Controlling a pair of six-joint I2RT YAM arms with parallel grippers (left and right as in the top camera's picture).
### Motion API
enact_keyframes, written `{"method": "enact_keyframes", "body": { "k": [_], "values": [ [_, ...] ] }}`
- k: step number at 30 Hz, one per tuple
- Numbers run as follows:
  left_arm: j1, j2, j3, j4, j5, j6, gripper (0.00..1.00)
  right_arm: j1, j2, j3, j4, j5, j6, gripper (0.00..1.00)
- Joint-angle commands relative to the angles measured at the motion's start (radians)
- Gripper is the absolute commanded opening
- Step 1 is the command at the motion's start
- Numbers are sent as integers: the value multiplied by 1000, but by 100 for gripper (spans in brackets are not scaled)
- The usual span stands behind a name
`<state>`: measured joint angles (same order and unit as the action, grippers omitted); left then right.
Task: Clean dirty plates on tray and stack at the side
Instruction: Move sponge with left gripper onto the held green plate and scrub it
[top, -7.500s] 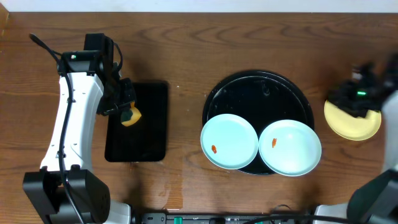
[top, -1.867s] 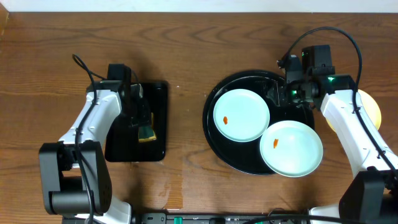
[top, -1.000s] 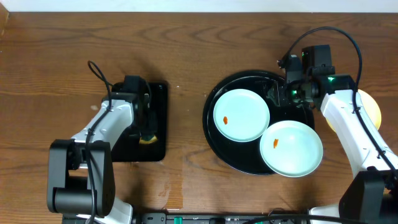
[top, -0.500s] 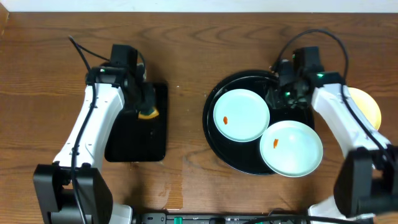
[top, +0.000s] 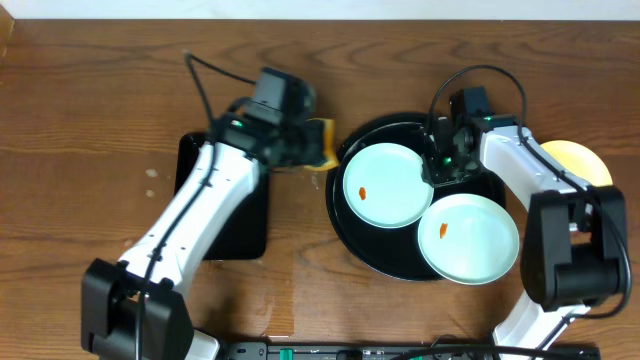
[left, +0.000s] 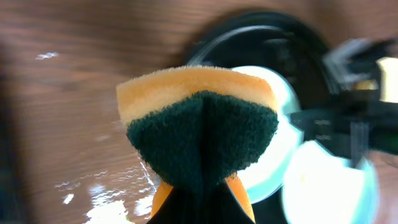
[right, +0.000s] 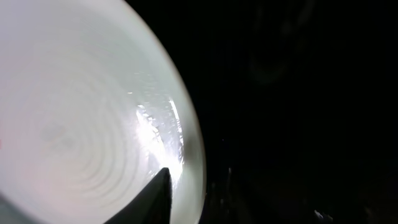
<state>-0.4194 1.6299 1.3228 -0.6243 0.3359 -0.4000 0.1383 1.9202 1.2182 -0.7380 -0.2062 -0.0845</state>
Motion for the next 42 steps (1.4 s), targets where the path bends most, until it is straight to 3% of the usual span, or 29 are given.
{"method": "enact_keyframes", "body": {
  "k": [1,7,18,31,42],
  "values": [
    [-70,34,23,44,11,-114,8,5,43,9,12,13,2,24],
    [-151,125,23,99,12,-164,7,5,56,10,25,22,56,14],
    [-245,291,23,218,11,-209,7,6,56,10,24,37,88,13],
    [-256,473,23,264,11,-225,8,13,56,10,18,37,92,12],
    [-252,482,91,56,-305,-135,7,14,56,10,5,38,92,11]
  ]
}}
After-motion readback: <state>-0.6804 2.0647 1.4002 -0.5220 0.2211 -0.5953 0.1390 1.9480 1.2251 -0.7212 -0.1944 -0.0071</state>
